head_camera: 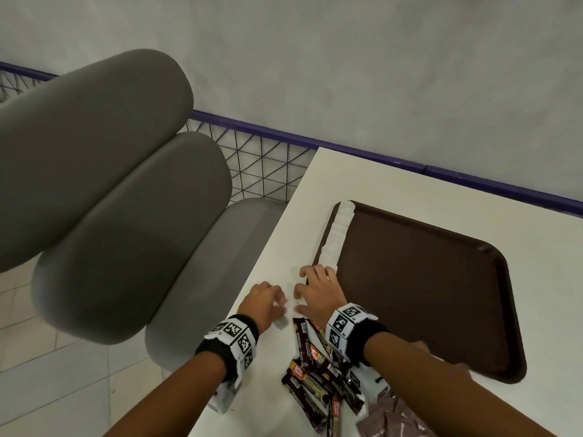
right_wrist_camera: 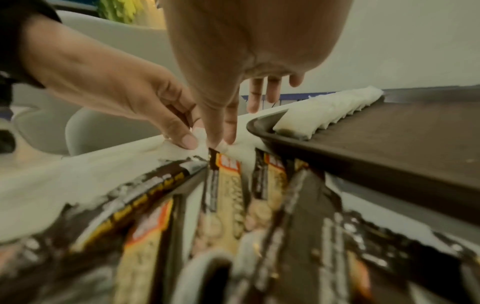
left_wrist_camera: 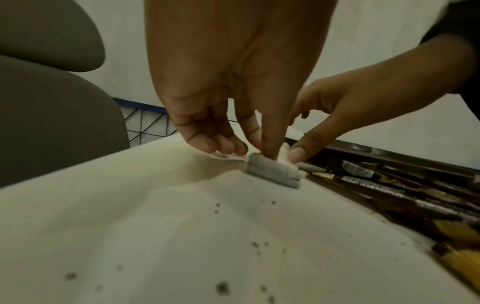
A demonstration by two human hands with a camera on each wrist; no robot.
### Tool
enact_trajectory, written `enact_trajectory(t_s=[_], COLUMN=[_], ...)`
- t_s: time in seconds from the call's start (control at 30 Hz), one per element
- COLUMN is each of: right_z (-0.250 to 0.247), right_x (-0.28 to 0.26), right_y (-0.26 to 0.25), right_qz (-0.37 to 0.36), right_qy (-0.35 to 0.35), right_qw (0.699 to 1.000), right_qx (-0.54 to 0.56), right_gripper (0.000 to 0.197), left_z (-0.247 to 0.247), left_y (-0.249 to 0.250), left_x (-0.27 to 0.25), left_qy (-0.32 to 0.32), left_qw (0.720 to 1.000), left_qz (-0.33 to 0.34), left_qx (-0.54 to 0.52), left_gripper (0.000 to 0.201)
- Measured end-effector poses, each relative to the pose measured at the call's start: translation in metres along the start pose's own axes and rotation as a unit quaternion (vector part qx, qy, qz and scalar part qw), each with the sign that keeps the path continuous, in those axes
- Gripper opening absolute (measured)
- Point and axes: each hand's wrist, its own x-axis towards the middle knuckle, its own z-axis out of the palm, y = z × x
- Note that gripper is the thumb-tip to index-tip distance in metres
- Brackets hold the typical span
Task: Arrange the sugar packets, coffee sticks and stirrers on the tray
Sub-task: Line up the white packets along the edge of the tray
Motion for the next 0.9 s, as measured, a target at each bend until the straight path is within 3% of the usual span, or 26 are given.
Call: enact_trajectory(t_s=[0.03,0.13,0.2,0.3,0.43,0.53,0.63,0.9], right_z=[-0.001,-0.006,-0.013,-0.025,-0.038,-0.041,-0.038,-0.011], right_x=[0.001,0.005,0.008,0.011,0.008,0.002,-0.004,-0.018], right_y=[-0.001,-0.002,0.000,0.006,0.014,0.025,0.035,0.059], right_qz=[0.001,0.035,0.068,0.084,0.080,0.067,0.068,0.177], right_qy=[0.006,0.009,0.009,0.040,0.104,0.145,0.135,0.147], right_qw=[1.000,0.988,0.940,0.842,0.798,0.798,0.812,0.831], right_qx=[0.021,0.152,0.334,0.532,0.588,0.581,0.564,0.506], right_gripper=[0.030,0.017,0.005,0.023,0.027,0.031,0.028,0.039], left_z=[-0.002,-0.010,-0.019,-0.030,-0.036,-0.036,-0.032,-0.020], left_y=[0.000,-0.002,-0.002,-0.001,0.010,0.022,0.037,0.056], left_x=[0.000,0.001,0.000,0.003,0.007,0.013,0.021,0.026], left_qy=[0.012,0.046,0.053,0.041,0.058,0.079,0.061,0.018], left_qw=[0.999,0.988,0.976,0.959,0.953,0.946,0.940,0.945], left_qz=[-0.012,-0.018,-0.007,0.013,0.036,0.040,0.046,0.027], left_qx=[-0.035,-0.149,-0.212,-0.280,-0.295,-0.313,-0.332,-0.326], left_gripper=[0.004,0.025,0.025,0.021,0.017,0.015,0.014,0.019])
